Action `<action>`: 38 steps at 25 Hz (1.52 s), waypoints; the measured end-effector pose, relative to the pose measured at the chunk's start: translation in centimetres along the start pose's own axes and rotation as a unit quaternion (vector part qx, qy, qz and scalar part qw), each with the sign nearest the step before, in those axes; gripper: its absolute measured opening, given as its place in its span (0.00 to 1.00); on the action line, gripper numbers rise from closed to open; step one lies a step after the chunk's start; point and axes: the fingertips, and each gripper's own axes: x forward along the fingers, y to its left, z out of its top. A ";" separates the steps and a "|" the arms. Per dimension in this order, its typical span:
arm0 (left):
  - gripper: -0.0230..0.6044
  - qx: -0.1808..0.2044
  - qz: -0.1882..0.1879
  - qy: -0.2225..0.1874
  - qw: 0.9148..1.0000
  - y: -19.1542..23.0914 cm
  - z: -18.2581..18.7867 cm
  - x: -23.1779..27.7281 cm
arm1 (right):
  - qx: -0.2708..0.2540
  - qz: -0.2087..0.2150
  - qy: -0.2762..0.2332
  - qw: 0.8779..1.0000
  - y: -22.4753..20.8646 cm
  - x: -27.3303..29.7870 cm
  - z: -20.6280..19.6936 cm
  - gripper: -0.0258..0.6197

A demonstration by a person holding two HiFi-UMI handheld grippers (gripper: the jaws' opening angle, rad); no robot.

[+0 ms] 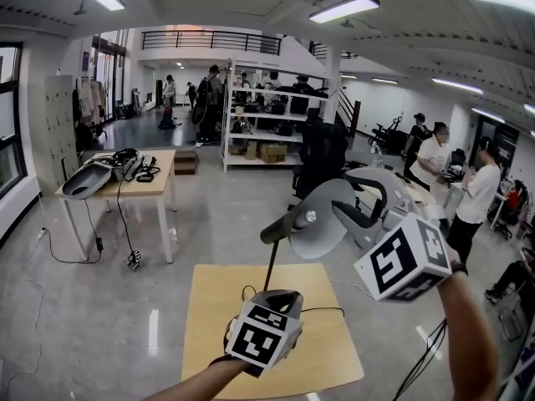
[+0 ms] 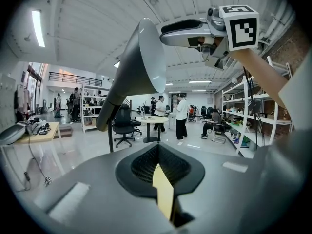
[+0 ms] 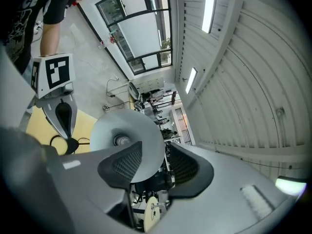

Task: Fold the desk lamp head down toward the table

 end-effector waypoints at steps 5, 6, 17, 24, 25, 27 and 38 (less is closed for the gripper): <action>0.07 -0.001 0.000 0.001 1.000 1.0 -0.9 0.5 | -0.038 0.023 0.017 0.999 0.6 2.3 -0.4 0.33; 0.07 -0.001 0.000 0.002 1.000 1.4 -1.1 0.7 | -0.041 0.028 0.018 0.999 0.8 2.9 -0.4 0.33; 0.07 -0.009 0.001 0.001 1.000 2.5 -1.1 0.5 | -0.099 0.040 0.020 0.994 1.0 4.1 0.9 0.20; 0.07 -0.015 0.003 -0.001 1.000 3.6 -1.7 0.2 | -0.085 0.024 0.032 0.996 1.5 4.7 1.1 0.20; 0.07 -0.015 0.003 -0.001 1.000 3.3 -1.4 0.2 | -0.083 0.020 0.033 0.996 1.3 4.5 0.9 0.20; 0.07 -0.016 0.002 -0.004 1.000 3.0 -1.4 -0.1 | -0.080 0.014 0.035 0.996 1.5 4.1 1.0 0.20; 0.07 -0.022 0.002 0.001 1.000 0.5 -3.5 -0.2 | -0.061 -0.022 0.039 0.997 4.4 0.9 -0.2 0.19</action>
